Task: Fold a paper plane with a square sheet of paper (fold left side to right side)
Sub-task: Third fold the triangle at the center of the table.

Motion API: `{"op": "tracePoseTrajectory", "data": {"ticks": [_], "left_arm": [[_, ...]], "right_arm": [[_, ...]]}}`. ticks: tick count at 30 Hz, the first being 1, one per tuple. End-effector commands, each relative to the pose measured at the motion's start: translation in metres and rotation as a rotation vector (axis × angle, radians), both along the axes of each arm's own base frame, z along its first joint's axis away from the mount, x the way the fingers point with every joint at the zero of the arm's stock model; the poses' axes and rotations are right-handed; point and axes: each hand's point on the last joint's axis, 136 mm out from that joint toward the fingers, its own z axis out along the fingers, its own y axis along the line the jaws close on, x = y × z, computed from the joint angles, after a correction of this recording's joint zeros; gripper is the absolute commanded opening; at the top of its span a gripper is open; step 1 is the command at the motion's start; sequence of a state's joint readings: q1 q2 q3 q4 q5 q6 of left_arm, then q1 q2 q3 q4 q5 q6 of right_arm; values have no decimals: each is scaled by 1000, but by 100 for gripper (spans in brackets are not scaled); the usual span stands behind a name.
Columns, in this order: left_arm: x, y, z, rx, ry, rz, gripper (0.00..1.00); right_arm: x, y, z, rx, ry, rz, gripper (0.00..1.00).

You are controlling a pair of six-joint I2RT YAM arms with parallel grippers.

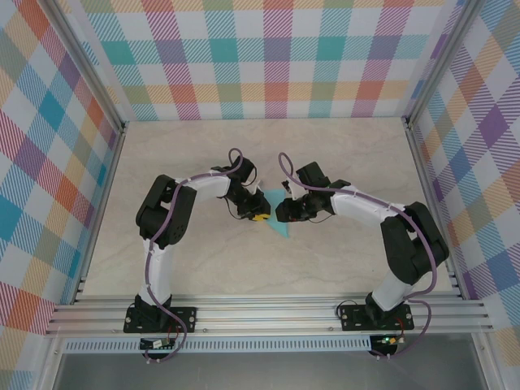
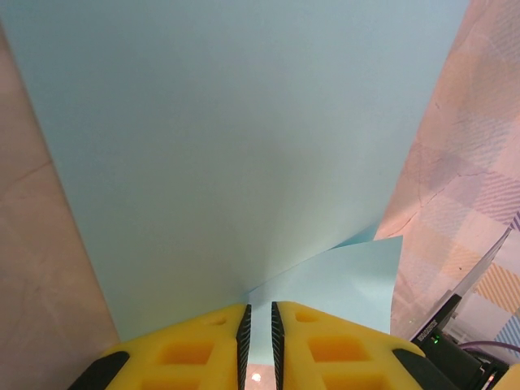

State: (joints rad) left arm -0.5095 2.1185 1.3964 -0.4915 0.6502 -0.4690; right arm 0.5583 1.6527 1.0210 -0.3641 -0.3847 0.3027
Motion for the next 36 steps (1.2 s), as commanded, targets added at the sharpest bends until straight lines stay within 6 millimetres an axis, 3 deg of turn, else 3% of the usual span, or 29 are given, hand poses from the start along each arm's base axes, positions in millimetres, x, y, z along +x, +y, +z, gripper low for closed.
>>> {"op": "tracePoseTrajectory", "data": {"ticks": [1,13,21,28,36], "left_arm": [[-17,26,-48,177,54,7,18],[-16,27,-46,181,49,6,17],[-15,26,-45,182,47,7,17],[-14,28,-46,191,46,6,17],[-12,28,-47,199,43,7,17]], "right_arm": [[-26,15,-5,82,130,41,31],[-25,6,-53,-53,237,-13,31],[-30,-5,-66,-120,262,-25,31],[-45,-16,-75,-162,331,-38,30],[-74,-40,-88,-214,433,-88,17]]}}
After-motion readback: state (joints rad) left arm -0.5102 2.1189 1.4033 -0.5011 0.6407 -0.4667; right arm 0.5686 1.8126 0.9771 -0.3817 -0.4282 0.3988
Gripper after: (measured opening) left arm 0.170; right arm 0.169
